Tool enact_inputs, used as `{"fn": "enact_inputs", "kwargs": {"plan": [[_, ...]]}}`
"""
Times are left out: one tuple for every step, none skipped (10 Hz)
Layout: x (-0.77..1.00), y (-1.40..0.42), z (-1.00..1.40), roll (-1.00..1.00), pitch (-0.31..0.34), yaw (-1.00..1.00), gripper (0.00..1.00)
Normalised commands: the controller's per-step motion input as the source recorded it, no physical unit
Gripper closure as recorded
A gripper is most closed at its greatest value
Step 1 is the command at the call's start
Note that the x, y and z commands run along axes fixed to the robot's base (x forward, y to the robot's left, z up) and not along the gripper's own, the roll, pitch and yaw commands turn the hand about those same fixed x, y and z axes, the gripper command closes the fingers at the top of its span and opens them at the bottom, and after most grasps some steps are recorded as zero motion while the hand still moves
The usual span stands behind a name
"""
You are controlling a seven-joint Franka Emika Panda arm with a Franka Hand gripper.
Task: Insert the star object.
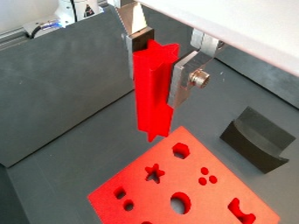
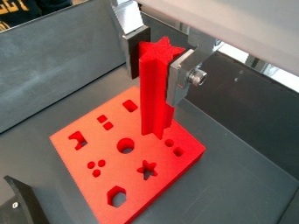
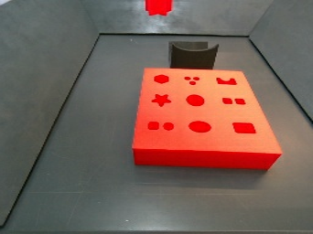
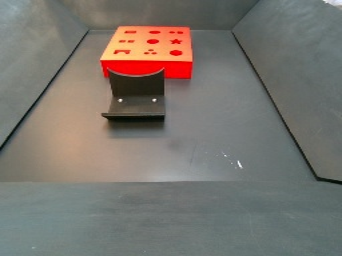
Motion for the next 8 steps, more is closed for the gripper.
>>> {"fn": "enact_inputs", "kwargs": {"plan": [[0.19,0.09,-0.17,-0.07,-0.011,-0.07,1.00],[0.00,0.17,-0.38,-0.19,-0.279,-0.62,1.00],[0.00,0.00,-0.48,-0.14,-0.271,-0.93,1.00],[0.00,0.00,-0.53,-0.08,-0.220,-1.00,1.00],[0.07,-0.13,-0.70,0.23,-0.059,-0.91,1.00],[0.00,-0.03,-0.44,0.36,-0.006,-0.87,1.00],[0.00,-0.01,-0.48,0.33,-0.001,-0.89,1.00],[0.00,0.00,-0.52,0.24,0.000,-0.96,1.00]]}}
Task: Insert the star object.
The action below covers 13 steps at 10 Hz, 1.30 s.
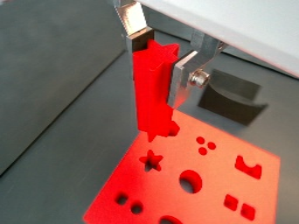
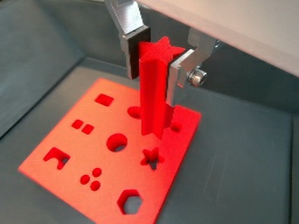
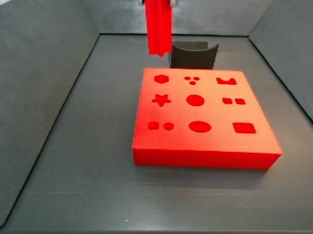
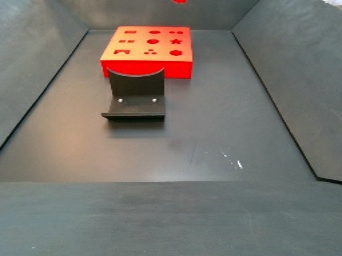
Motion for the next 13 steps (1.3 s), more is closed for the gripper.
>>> {"fn": "enact_inputs", "kwargs": {"plan": [[0.32,-0.10,-0.43,0.25,0.034,-0.60,1.00],[0.34,-0.10,-0.51,0.15,0.156,-0.50,1.00],[0.25,0.00,-0.42,-0.08,0.299,-0.56,1.00],[0.25,0.00,-0.35,-0.16,0.321,-0.57,1.00],[0.25,0.05,-0.36,-0.12,0.347,-0.54,1.00],[0.51,0.15,-0.29,0.00,0.441,-0.22,1.00],[-0.04,0.00,0.00,0.02,-0.041,0.00,1.00],[0.01,0.00,0.00,0.00,0.017,0.00,1.00],[0.06,0.00,-0.10,0.00,0.000,0.00,1.00],[0.12,0.00,-0.35,-0.13,-0.021,-0.11,1.00],[0.00,0.00,-0.46,-0.03,-0.019,-0.15,1.00],[0.00,0.00,-0.55,-0.03,-0.069,-0.16,1.00],[0.03,-0.01,-0.16,0.00,0.000,-0.11,1.00]]}}
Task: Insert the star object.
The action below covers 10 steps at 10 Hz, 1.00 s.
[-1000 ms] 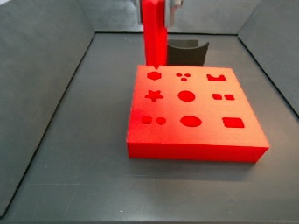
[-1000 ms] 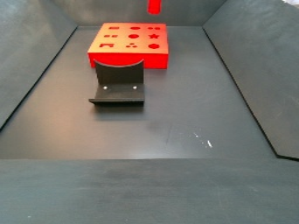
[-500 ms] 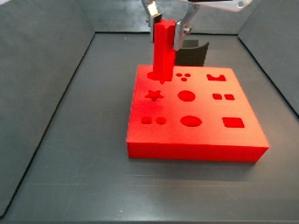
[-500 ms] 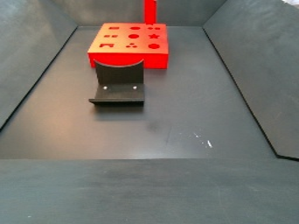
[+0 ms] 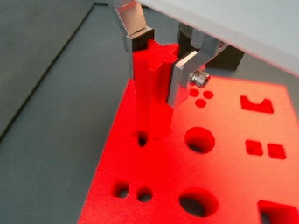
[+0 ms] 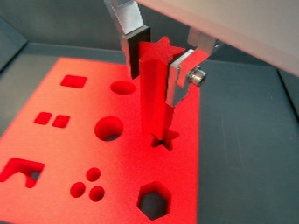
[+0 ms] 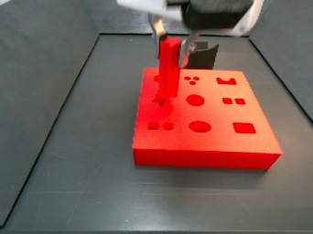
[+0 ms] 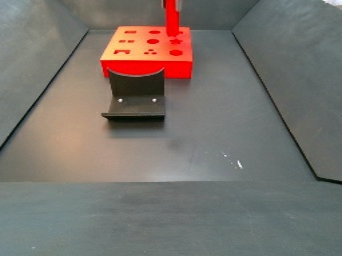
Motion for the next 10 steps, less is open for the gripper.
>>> {"fn": "enact_inputs", "kwargs": {"plan": [[0.01,0.01,0.00,0.00,0.000,-0.11,1.00],[0.00,0.14,0.00,0.00,0.000,0.00,1.00],[-0.04,0.16,0.00,0.00,0.000,0.02,1.00],[-0.08,0.00,0.00,0.00,-0.046,0.28,1.00],[-0.08,-0.01,-0.02,0.03,-0.050,0.36,1.00],[-0.08,-0.06,-0.05,0.08,-0.051,0.35,1.00],[-0.09,-0.10,-0.11,0.14,-0.059,0.38,1.00],[-0.11,-0.07,-0.16,0.13,-0.079,0.33,1.00],[-0.23,-0.02,-0.21,0.11,-0.096,0.09,1.00],[-0.16,-0.04,-0.21,0.10,-0.094,0.04,1.00]]}}
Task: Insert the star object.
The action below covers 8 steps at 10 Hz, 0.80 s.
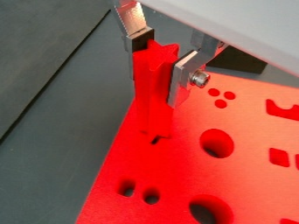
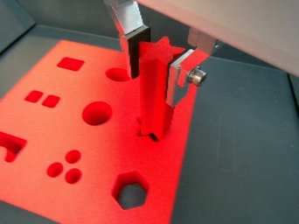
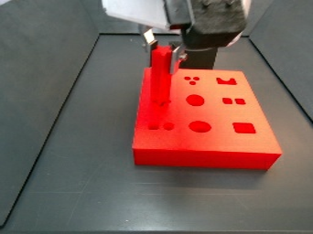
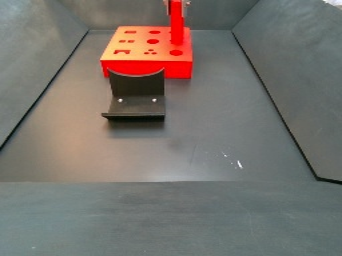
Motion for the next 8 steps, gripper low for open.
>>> {"fn": "enact_inputs", "kwargs": {"plan": [[0.00,-0.03,-0.16,0.08,-0.047,0.05,1.00],[0.22,-0.05,-0.04,0.03,0.000,0.19,1.00],[0.29,0.00,-0.06,0.02,-0.003,0.24,1.00],[0.11,0.00,-0.09,0.04,-0.010,0.20,1.00],[0.00,0.00,-0.11,0.07,-0.026,0.09,1.00],[-0.12,-0.01,-0.10,0.10,-0.019,0.00,1.00],[-0.16,-0.02,-0.06,0.11,0.000,0.00,1.00],[-0.02,-0.11,-0.35,0.24,0.000,0.00,1.00]]}}
